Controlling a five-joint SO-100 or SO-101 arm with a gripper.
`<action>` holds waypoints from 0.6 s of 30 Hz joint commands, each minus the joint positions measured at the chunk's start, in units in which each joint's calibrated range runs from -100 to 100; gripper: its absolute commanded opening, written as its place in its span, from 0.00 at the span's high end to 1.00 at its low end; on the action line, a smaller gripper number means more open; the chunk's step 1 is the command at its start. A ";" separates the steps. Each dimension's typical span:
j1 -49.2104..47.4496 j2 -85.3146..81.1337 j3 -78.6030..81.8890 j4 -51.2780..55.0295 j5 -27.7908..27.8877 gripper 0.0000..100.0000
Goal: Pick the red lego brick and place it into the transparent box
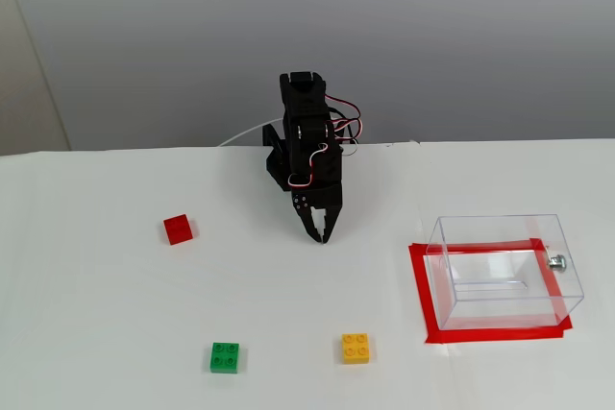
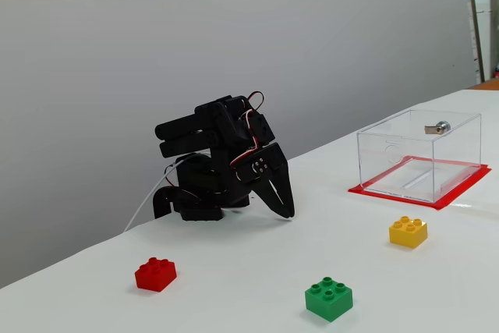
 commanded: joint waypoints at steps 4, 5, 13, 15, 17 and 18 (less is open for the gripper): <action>0.31 -0.51 -1.33 0.12 -0.21 0.98; 0.31 -0.51 -1.33 0.12 -0.21 0.99; 0.23 -0.51 -1.33 0.12 -0.16 0.99; 0.23 -0.51 -1.33 -0.14 -0.16 0.99; 0.23 -0.51 -1.33 -0.14 -0.16 0.99; 0.23 -0.51 -1.33 -0.14 -0.16 0.99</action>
